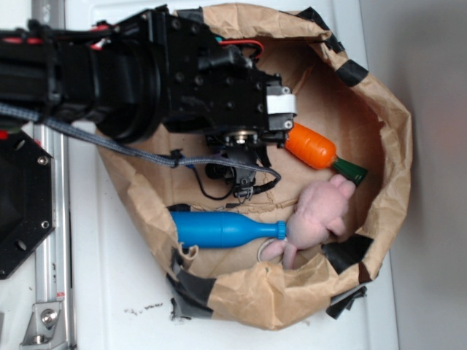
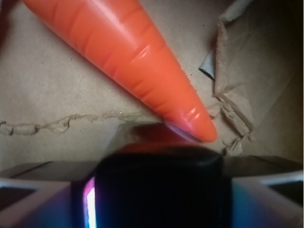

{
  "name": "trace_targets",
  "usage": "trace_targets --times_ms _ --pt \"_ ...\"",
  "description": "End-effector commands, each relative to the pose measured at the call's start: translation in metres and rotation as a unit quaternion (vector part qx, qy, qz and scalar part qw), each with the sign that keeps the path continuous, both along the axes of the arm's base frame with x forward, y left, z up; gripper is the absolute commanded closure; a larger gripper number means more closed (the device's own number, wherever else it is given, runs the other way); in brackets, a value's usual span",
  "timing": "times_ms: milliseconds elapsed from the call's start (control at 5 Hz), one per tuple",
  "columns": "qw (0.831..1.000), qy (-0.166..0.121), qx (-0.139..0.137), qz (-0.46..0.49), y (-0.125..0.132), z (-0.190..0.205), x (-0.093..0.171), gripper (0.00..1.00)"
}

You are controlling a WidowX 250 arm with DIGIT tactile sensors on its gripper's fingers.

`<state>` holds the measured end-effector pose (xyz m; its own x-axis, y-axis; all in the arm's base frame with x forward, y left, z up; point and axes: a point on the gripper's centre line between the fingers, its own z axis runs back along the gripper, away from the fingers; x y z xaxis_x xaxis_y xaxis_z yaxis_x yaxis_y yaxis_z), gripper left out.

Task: Grab the black box.

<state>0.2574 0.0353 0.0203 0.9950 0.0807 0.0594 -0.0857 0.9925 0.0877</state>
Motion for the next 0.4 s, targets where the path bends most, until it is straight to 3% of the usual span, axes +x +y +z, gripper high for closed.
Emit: trace_targets --times_ms 0,200 --pt "1.000 -0.029 -0.005 0.004 0.003 0.020 0.000 1.00" --pt "0.999 -0.043 0.002 0.013 0.013 0.042 -0.004 1.00"
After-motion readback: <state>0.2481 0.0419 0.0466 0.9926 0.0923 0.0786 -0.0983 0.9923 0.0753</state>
